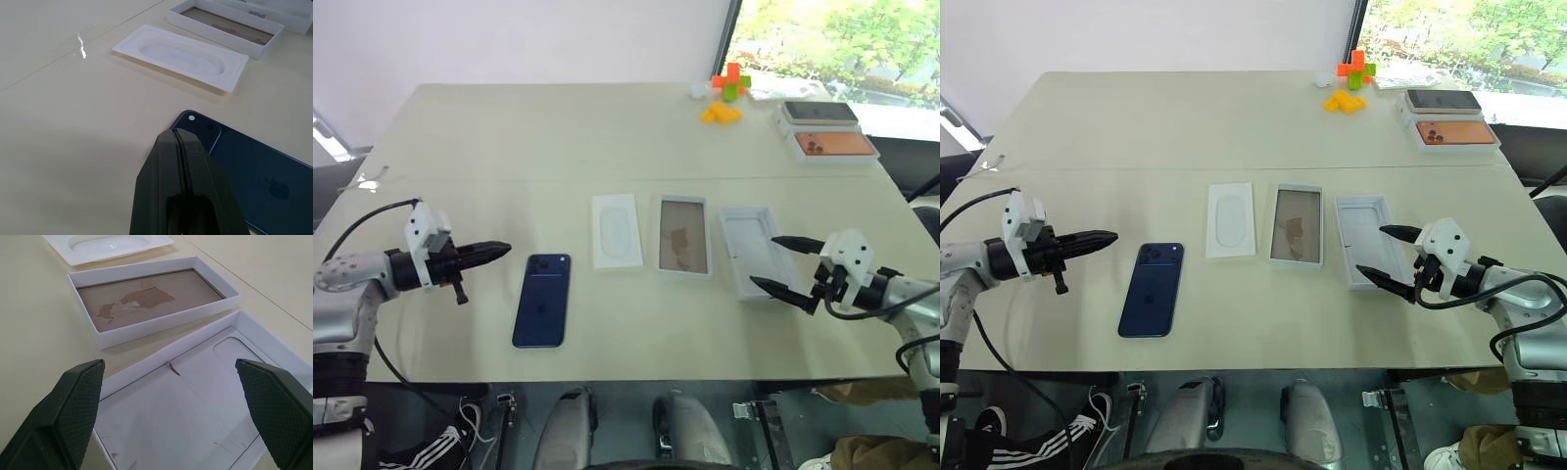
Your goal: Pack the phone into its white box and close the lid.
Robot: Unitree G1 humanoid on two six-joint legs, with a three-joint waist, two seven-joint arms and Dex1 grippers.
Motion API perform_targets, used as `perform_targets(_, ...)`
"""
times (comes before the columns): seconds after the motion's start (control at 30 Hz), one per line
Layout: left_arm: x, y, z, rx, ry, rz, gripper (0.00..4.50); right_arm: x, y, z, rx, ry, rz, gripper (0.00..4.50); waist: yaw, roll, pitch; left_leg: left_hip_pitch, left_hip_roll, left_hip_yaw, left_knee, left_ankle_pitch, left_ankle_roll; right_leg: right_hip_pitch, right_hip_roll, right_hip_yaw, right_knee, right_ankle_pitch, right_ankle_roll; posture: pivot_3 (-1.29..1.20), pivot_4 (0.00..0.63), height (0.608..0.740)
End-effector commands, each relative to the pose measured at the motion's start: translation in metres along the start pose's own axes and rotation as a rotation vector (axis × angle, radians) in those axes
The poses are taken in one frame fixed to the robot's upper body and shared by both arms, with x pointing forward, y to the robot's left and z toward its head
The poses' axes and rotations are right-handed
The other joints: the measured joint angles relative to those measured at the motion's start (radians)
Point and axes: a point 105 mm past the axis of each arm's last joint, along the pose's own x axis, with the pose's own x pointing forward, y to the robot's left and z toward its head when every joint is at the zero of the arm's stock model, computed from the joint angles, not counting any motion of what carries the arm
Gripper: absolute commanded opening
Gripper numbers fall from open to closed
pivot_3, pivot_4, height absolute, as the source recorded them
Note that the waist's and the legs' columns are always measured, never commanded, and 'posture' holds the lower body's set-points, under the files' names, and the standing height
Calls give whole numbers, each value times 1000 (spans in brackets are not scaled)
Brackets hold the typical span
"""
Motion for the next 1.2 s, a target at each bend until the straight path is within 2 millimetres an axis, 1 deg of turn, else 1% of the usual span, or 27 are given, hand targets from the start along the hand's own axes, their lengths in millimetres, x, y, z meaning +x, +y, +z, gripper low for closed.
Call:
perform_targets(0.03, -2, 2, 12, 17, -4, -6, 0, 2, 0, 14, -42, -34, 4, 4469, 0, 0, 0, 0, 0, 0, 0, 0, 0, 0, 0, 0, 0, 0, 0, 0, 150, 739)
perform_targets(0.13, -2, 6, 15, 27, -5, 27, 0, 2, -1, 15, -44, -35, 3, 4469, 0, 0, 0, 0, 0, 0, 0, 0, 0, 0, 0, 0, 0, 0, 0, 0, 150, 739)
perform_targets(0.23, 1, 9, 9, 44, 71, 48, 0, 3, -1, 16, -46, -36, 3, 4469, 0, 0, 0, 0, 0, 0, 0, 0, 0, 0, 0, 0, 0, 0, 0, 0, 150, 739)
perform_targets(0.3, 3, 8, 14, 54, 37, 44, 0, 3, -1, 17, -45, -37, 4, 4469, 0, 0, 0, 0, 0, 0, 0, 0, 0, 0, 0, 0, 0, 0, 0, 0, 150, 739)
perform_targets(0.47, 5, 4, 15, 60, 51, 22, 0, 4, -1, 19, -40, -40, 4, 4469, 0, 0, 0, 0, 0, 0, 0, 0, 0, 0, 0, 0, 0, 0, 0, 0, 150, 739)
perform_targets(0.53, 6, 2, 21, 73, 11, 11, 0, 6, -1, 20, -37, -43, 6, 4469, 0, 0, 0, 0, 0, 0, 0, 0, 0, 0, 0, 0, 0, 0, 0, 0, 150, 739)
perform_targets(0.63, 6, -3, 22, 63, 10, -20, 0, 6, -3, 22, -38, -45, 8, 4469, 0, 0, 0, 0, 0, 0, 0, 0, 0, 0, 0, 0, 0, 0, 0, 0, 150, 739)
perform_targets(0.77, 5, -7, 26, 16, -43, -37, 0, 6, -3, 25, -31, -47, 16, 4469, 0, 0, 0, 0, 0, 0, 0, 0, 0, 0, 0, 0, 0, 0, 0, 0, 150, 739)
perform_targets(0.87, 5, -7, 28, 27, -46, -43, 0, 3, -4, 19, -7, -43, 17, 4469, 0, 0, 0, 0, 0, 0, 0, 0, 0, 0, 0, 0, 0, 0, 0, 0, 150, 739)
perform_targets(0.97, 5, -5, 30, 58, -51, -36, 0, 2, -4, 17, 2, -47, 19, 4469, 0, 0, 0, 0, 0, 0, 0, 0, 0, 0, 0, 0, 0, 0, 0, 0, 150, 739)
perform_targets(1.1, 4, -2, 29, 32, -49, -21, 0, 3, -3, 18, -12, -43, 19, 4469, 0, 0, 0, 0, 0, 0, 0, 0, 0, 0, 0, 0, 0, 0, 0, 0, 150, 739)
perform_targets(1.2, 8, 3, 25, -57, -30, 3, 0, 12, -2, 30, -18, -61, 19, 4469, 0, 0, 0, 0, 0, 0, 0, 0, 0, 0, 0, 0, 0, 0, 0, 0, 150, 739)
